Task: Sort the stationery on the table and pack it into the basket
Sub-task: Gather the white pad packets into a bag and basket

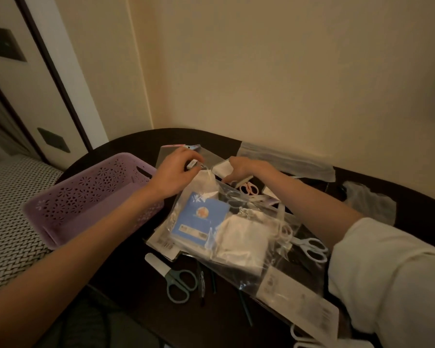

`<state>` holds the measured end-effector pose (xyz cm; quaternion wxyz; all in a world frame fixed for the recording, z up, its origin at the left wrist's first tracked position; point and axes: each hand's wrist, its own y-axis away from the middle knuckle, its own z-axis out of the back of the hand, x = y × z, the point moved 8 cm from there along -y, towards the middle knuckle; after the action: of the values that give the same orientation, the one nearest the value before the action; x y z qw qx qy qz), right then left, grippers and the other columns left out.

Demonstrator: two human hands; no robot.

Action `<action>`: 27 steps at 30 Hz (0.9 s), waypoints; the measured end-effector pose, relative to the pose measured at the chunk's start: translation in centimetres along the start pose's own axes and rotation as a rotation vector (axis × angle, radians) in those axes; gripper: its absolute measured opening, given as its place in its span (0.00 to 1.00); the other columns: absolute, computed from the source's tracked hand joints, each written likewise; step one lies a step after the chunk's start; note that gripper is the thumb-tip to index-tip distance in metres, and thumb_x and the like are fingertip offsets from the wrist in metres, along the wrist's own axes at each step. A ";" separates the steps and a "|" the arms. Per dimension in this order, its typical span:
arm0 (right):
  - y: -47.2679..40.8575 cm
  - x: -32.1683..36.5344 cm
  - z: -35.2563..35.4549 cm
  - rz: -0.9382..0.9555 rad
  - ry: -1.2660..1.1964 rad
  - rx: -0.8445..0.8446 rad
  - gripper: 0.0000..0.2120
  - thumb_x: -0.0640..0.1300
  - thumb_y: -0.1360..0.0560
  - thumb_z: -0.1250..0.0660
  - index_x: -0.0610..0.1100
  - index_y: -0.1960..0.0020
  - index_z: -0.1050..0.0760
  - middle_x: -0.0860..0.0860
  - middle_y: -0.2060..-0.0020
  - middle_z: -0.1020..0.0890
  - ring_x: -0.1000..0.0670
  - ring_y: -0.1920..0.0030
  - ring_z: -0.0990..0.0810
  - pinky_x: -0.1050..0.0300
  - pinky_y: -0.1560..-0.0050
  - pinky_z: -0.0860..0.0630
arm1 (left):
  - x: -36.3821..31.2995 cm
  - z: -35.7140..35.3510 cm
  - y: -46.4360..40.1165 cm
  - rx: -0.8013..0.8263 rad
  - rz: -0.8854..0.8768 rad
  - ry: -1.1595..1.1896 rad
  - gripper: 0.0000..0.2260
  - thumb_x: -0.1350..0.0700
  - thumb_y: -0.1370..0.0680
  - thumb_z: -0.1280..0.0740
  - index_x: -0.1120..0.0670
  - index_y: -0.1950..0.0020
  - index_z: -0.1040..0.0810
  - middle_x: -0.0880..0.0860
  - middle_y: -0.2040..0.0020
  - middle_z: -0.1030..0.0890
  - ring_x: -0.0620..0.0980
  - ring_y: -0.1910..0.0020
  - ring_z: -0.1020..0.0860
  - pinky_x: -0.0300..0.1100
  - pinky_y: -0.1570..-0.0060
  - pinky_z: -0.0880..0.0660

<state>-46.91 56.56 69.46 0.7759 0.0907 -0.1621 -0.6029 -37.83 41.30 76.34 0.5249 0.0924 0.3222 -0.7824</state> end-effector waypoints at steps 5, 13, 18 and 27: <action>-1.7 -0.2 -0.4 -0.043 0.000 -0.044 0.40 0.57 0.28 0.29 0.38 0.26 0.43 0.40 0.30 0.32 0.40 0.33 0.30 0.48 0.38 0.30 | 0.7 0.7 -1.1 -0.013 0.057 0.026 0.10 0.60 0.20 0.37 0.59 0.41 0.21 0.55 0.43 0.21 0.46 0.45 0.26 0.31 0.54 0.35; -0.5 -1.8 2.1 -0.005 -0.443 -0.231 0.36 0.50 0.31 0.24 0.39 0.31 0.37 0.44 0.36 0.29 0.44 0.41 0.27 0.54 0.48 0.26 | 4.0 -1.1 -3.5 0.266 0.381 0.070 0.10 0.59 0.19 0.39 0.61 0.41 0.22 0.56 0.47 0.20 0.51 0.51 0.21 0.46 0.49 0.23; 2.5 -4.0 2.7 -0.111 -1.180 -0.266 0.28 0.49 0.29 0.30 0.39 0.33 0.32 0.44 0.47 0.23 0.48 0.52 0.22 0.51 0.49 0.22 | 5.7 -5.4 -2.9 0.616 0.675 0.316 0.16 0.52 0.16 0.44 0.61 0.36 0.28 0.60 0.45 0.22 0.58 0.45 0.21 0.51 0.47 0.22; 7.2 -4.8 2.4 -0.120 -1.820 -0.104 0.13 0.45 0.28 0.41 0.40 0.47 0.29 0.41 0.51 0.23 0.43 0.51 0.24 0.49 0.46 0.27 | 7.4 -7.5 -3.2 0.812 0.659 0.098 0.17 0.57 0.24 0.29 0.57 0.37 0.25 0.56 0.42 0.24 0.54 0.44 0.25 0.41 0.58 0.23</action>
<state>-42.31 63.15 73.46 0.3189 -0.4464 -0.6791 -0.4876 -45.33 40.94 68.29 0.6492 0.4214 -0.0288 -0.6326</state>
